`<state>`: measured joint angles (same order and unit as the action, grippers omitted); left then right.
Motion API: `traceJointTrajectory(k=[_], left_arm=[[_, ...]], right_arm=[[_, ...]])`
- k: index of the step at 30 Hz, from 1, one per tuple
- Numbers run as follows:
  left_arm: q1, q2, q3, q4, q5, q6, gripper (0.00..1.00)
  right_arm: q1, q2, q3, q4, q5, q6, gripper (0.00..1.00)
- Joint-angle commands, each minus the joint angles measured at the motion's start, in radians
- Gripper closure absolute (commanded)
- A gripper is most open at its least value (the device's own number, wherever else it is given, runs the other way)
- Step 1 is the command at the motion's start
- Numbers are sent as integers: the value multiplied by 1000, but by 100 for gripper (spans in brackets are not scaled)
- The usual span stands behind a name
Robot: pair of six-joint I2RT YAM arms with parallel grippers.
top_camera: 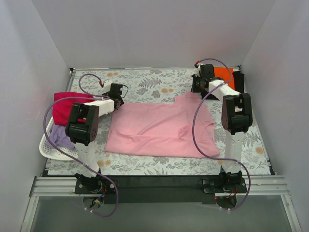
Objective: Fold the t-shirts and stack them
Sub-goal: Fold the tshirt
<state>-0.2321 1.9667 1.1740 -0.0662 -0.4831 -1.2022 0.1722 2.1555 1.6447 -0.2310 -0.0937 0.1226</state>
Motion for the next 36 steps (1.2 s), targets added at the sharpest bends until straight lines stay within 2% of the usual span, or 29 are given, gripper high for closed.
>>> traceJointTrajectory(k=[1,3,10,11,13,21,36], left_arm=[[14,-2,35,20,-26,0,62],[19,1,35,22,-19,-2,65],[19,3,35,22,0,-5,85],[19,1,36,22,3,-5,92],[19,0,39,22,5,-3,100],[19,-31,24,22,18,4,100],[17,-163,-62,51,34,18,100]], right_arm=[[0,10,21,1,-17,-18,99],[1,12,23,1,-14,-20,99],[0,14,27,-8,-12,-18,99],[0,12,27,-10,-12,-18,99],[0,3,24,-10,-12,-17,99],[1,-129,-48,-4,-26,-14,99],[13,-512,-407,-5,-23,-11,99]])
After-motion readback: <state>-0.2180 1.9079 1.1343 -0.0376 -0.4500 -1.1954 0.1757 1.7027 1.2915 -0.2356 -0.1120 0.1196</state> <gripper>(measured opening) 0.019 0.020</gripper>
